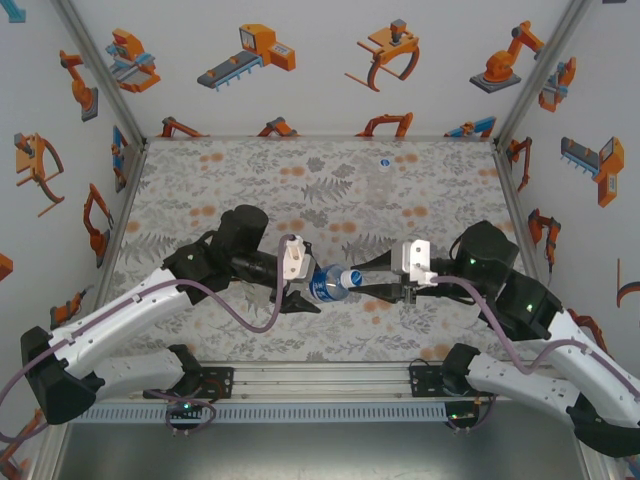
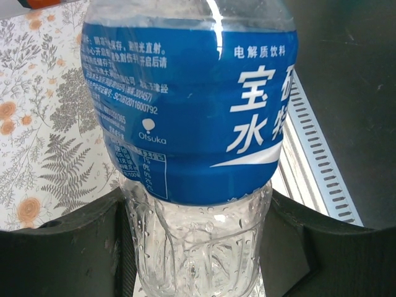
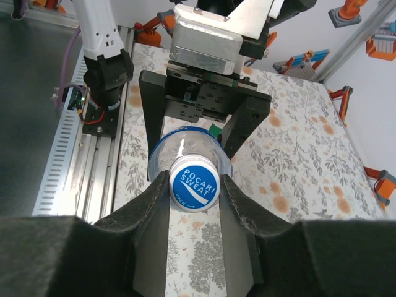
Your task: Screw on the bottle caps
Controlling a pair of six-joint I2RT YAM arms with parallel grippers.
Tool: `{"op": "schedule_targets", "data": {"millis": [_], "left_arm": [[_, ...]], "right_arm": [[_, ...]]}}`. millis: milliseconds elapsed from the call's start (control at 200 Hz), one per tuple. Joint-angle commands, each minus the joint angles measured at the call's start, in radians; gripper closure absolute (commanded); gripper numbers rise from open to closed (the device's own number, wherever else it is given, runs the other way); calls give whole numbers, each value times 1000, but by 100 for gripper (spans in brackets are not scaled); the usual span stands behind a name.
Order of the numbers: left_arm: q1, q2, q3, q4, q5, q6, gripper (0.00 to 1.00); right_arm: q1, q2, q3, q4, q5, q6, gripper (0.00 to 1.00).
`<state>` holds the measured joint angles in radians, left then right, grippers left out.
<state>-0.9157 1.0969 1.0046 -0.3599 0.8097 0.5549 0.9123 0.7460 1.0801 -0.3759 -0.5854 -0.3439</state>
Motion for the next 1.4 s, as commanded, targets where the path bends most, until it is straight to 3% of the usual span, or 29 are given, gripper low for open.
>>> {"op": "schedule_targets", "data": {"millis": [0,25,180,255,421,521,671,791,876,976,1071,1197,1397], "left_arm": [[-3,-10,0,53,14,-18,100],[-3,-11,-7,72,-2,-29,100],[-5,-13,-62,219,-189,-113,100],[-5,-1,-65,252,-287,-142,100],[-27,38,-54,297,-463,-184,100],[-39,62,-44,323,-527,-214,100],[-48,81,-41,357,-519,-257,100],[-49,87,-49,397,-469,-294,100],[-48,97,-30,402,-442,-345,100],[-48,132,44,331,-432,-427,100],[-51,153,94,260,-263,-359,100],[-55,115,34,363,-64,-287,100],[-57,80,27,334,93,-188,100]], "right_arm": [[-3,4,-23,58,49,98,95],[-3,4,-29,75,67,138,100],[-3,10,-90,201,274,467,100],[-4,17,-108,228,436,672,100],[-3,85,-16,8,820,1172,100],[-3,124,28,-78,897,1326,100],[-3,145,48,-40,893,1266,100],[-3,118,-6,150,784,1118,100],[-3,92,-23,249,706,1002,72],[-3,66,-19,327,578,826,56],[-3,34,-15,391,450,671,53],[-3,0,-2,456,293,518,47],[-3,5,43,450,10,399,38]]}}
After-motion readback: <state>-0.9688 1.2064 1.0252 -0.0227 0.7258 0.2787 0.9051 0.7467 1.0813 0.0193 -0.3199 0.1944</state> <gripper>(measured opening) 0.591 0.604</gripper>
